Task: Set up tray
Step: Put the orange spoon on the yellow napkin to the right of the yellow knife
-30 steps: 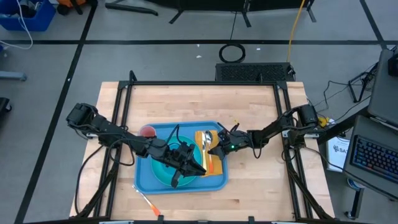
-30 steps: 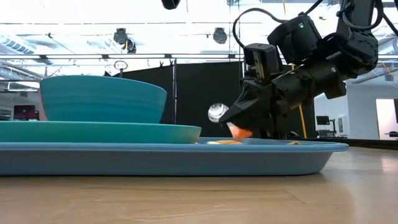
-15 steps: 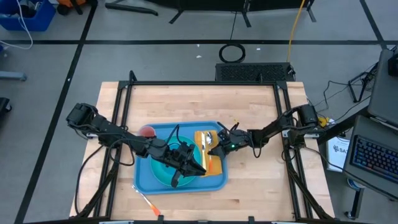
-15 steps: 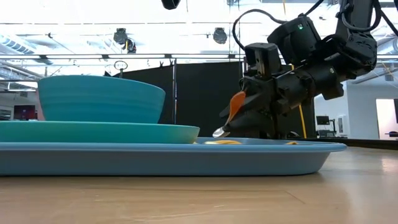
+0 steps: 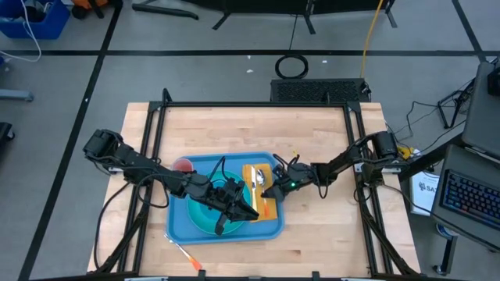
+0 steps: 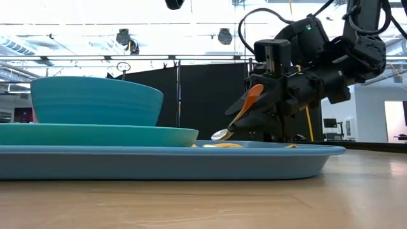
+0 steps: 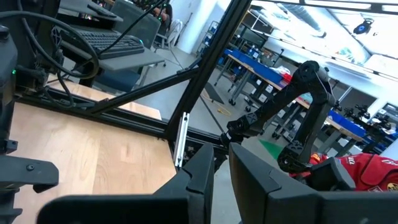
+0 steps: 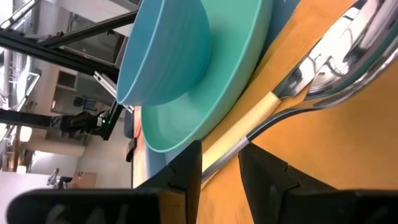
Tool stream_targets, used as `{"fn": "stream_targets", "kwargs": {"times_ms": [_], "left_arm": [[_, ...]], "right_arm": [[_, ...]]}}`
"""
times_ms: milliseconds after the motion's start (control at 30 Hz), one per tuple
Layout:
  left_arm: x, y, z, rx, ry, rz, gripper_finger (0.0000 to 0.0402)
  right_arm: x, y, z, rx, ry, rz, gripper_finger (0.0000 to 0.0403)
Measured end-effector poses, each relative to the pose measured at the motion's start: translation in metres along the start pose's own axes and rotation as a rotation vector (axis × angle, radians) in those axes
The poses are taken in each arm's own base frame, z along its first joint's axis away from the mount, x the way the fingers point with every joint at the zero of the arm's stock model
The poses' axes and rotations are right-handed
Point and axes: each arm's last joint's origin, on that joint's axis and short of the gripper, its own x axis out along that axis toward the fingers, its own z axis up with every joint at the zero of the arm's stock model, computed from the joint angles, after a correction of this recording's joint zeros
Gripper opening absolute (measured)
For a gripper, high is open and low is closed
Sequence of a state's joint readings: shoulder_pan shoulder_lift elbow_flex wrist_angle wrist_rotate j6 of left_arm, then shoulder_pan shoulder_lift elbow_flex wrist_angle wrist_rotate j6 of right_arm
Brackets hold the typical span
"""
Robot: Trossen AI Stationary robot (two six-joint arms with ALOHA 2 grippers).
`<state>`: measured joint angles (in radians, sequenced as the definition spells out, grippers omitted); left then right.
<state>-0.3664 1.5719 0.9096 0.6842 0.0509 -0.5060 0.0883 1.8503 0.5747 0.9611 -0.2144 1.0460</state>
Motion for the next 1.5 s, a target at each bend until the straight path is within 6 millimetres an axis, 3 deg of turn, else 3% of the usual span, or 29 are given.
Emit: {"fn": "stream_targets", "kwargs": {"times_ms": [433, 800, 1067, 1267, 1500], "left_arm": [[0.0, 0.0, 0.0, -0.001, -0.001, 0.0, 0.0053], [0.0, -0.001, 0.002, 0.0, -0.017, -0.017, 0.0053], [0.0, -0.002, 0.001, 0.001, 0.003, -0.053, 0.0053], [0.0, -0.003, 0.001, 0.0, 0.001, -0.054, 0.0053], [0.0, -0.003, 0.001, -0.001, 0.0, -0.054, 0.0053]], "right_arm": [[0.0, 0.003, 0.001, -0.037, -0.008, 0.041, 0.0098], [0.0, 0.0, -0.001, 0.126, 0.049, 0.004, 0.0098], [-0.002, -0.012, -0.007, 0.198, 0.095, -0.156, 0.0052], [-0.002, -0.008, -0.009, 0.193, 0.169, -0.109, 0.0015], [-0.001, 0.0, -0.002, 0.104, 0.07, -0.029, 0.0017]]}}
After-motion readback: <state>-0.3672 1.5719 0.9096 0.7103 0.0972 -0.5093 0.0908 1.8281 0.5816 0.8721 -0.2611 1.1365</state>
